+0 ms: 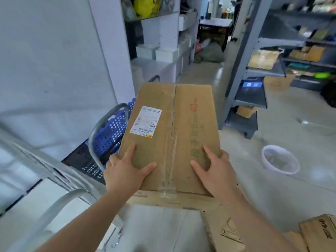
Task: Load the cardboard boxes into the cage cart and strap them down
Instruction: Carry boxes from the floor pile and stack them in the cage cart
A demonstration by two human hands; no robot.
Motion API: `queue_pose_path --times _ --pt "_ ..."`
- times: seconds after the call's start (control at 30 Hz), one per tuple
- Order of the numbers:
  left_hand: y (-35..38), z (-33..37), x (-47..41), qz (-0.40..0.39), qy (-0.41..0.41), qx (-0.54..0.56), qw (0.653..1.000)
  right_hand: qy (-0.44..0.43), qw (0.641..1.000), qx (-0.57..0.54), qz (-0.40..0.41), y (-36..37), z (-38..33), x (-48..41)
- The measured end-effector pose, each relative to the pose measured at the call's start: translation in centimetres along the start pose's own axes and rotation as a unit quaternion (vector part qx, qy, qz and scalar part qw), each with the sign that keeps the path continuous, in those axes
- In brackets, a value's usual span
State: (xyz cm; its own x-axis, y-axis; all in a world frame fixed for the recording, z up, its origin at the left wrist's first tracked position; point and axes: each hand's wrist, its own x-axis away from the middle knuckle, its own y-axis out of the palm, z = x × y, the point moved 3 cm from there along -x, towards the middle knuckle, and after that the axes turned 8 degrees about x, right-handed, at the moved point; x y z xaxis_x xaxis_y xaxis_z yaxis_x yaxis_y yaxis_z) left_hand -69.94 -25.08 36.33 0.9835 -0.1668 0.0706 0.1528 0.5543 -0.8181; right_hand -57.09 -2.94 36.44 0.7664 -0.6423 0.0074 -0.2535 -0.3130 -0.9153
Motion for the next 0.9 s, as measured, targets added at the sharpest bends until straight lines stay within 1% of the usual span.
queue_pose_path --times 0.2,0.43,0.53,0.7,0.9 --pt "-10.2 -4.1 2.0 0.093 -0.057 0.041 0.993 -0.116 0.993 0.003 0.004 -3.1 -10.9 0.6" --pt "-21.2 -10.8 4.1 0.202 -0.118 0.069 0.97 -0.242 0.97 -0.018 -0.008 -4.0 -24.6 3.1" --pt "-25.6 -14.8 5.2 0.236 -0.148 0.072 0.958 -0.292 0.956 -0.03 -0.019 -2.9 -30.5 5.1" --pt "-31.9 -22.3 7.5 0.276 -0.199 0.073 0.937 -0.349 0.935 -0.04 -0.055 0.4 -39.9 9.2" --pt "-37.1 -31.9 9.0 0.292 -0.251 0.067 0.921 -0.388 0.915 -0.041 -0.102 6.4 -49.3 13.8"
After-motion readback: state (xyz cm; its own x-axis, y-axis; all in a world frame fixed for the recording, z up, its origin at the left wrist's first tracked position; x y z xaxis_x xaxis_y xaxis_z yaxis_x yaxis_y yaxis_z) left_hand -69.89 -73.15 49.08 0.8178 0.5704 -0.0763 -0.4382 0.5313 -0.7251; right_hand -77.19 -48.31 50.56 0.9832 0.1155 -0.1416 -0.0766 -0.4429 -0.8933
